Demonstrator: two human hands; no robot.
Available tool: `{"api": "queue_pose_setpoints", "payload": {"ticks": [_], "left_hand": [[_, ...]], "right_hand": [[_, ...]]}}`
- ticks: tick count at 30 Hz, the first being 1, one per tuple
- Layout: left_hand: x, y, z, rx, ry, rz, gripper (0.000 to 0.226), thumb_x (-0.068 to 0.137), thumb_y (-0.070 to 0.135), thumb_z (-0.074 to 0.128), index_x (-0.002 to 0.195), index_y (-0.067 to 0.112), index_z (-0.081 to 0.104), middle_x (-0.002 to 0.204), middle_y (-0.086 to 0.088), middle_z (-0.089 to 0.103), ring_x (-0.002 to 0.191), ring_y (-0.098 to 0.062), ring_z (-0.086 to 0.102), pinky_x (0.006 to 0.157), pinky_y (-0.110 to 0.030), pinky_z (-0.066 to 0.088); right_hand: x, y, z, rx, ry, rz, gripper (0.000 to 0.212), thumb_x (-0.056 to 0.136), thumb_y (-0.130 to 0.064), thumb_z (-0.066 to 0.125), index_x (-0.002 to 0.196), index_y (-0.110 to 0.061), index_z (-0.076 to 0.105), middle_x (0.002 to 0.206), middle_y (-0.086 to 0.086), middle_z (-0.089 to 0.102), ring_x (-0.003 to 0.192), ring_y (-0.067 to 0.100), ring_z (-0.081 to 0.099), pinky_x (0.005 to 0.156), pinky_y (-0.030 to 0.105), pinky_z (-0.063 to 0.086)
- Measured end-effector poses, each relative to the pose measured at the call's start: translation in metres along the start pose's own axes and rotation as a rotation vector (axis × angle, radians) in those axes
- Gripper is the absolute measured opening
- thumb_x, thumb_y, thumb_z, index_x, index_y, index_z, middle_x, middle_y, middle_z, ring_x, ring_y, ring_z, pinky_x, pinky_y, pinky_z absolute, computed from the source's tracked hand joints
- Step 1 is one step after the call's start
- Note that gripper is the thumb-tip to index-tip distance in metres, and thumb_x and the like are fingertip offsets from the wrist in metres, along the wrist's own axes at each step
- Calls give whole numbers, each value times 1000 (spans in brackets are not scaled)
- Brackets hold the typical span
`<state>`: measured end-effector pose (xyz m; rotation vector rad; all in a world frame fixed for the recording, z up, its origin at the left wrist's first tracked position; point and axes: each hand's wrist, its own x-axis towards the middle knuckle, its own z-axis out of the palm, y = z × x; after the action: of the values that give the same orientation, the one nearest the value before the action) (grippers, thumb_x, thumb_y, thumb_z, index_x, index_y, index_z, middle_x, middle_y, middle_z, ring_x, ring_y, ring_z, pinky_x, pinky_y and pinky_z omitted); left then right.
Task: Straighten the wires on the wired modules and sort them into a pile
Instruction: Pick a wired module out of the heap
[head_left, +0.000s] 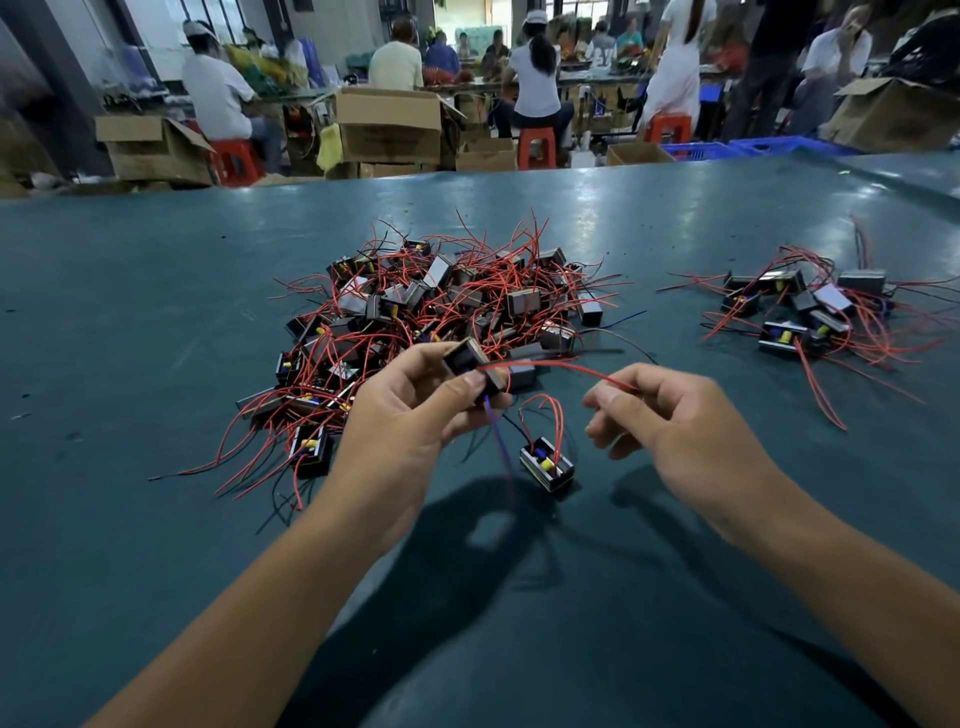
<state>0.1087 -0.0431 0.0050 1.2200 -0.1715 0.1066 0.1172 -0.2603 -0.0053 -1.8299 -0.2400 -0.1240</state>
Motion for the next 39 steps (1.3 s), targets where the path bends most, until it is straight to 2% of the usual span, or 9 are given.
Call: {"api": "queue_pose_setpoints", "payload": {"ticks": [8, 11, 14, 17, 19, 21, 27, 33, 39], "left_hand": [[-1, -6, -2, 156, -59, -48, 9, 87, -1, 67, 89, 6, 72, 85, -20, 75, 74, -28, 70, 58, -20, 54], [-1, -10, -4, 258, -121, -50, 12, 91, -2, 64, 89, 5, 74, 82, -17, 75, 68, -24, 67, 58, -22, 54], [-2, -14, -3, 413, -229, -45, 21, 99, 3, 55, 102, 11, 74, 82, -1, 72, 71, -11, 60, 65, -19, 50], [-3, -15, 0, 609, -270, -33, 33, 105, 12, 47, 132, 18, 65, 109, 23, 71, 105, 10, 60, 93, -17, 44], [-4, -15, 2, 650, -264, -32, 39, 105, 14, 46, 143, 20, 54, 105, 29, 67, 105, 9, 60, 88, -18, 42], [-7, -14, 5, 585, -260, -57, 39, 106, 12, 44, 142, 20, 54, 73, 15, 62, 71, -4, 56, 74, -16, 43], [-10, -12, 7, 350, -272, -153, 22, 104, 3, 45, 115, -1, 64, 94, -12, 68, 84, -20, 60, 74, -25, 51], [-9, -16, 5, 406, -241, -114, 20, 102, 5, 51, 103, 0, 70, 84, -9, 70, 69, -12, 58, 64, -19, 47], [-8, -12, 2, 443, -161, -47, 18, 100, 10, 56, 106, 19, 71, 86, -2, 75, 69, -11, 66, 61, -29, 54]], "right_hand": [[-2, 2, 2, -29, -71, -63, 9, 95, -17, 62, 89, -14, 69, 72, 1, 72, 65, 10, 66, 63, 29, 52], [-4, 2, -2, -44, -162, -169, 20, 90, -24, 71, 108, -22, 63, 79, 1, 71, 68, 17, 65, 66, 32, 53], [-7, 5, 2, -167, -222, -352, 50, 83, -37, 77, 125, -33, 50, 86, -3, 70, 71, 16, 66, 70, 25, 54], [-9, 7, 7, -216, -189, -461, 48, 84, -42, 73, 126, -37, 50, 86, -7, 68, 77, 17, 65, 71, 24, 52], [-10, 6, 7, -257, -182, -536, 42, 87, -40, 72, 125, -37, 53, 86, -10, 66, 79, 16, 65, 71, 23, 51], [-12, 5, 7, -283, -188, -637, 37, 90, -35, 71, 123, -34, 57, 88, -11, 64, 80, 15, 64, 70, 23, 52], [-13, -1, 7, -331, -89, -790, 14, 93, -19, 69, 105, -13, 71, 92, -3, 68, 78, 14, 64, 68, 26, 51], [-13, -5, 5, -170, -18, -564, 9, 92, -19, 66, 98, -14, 71, 84, -10, 71, 75, 11, 68, 66, 23, 52], [-9, -9, 0, 192, -158, -276, 13, 89, -15, 62, 100, -11, 68, 74, 11, 69, 65, 20, 65, 54, 29, 51]]}}
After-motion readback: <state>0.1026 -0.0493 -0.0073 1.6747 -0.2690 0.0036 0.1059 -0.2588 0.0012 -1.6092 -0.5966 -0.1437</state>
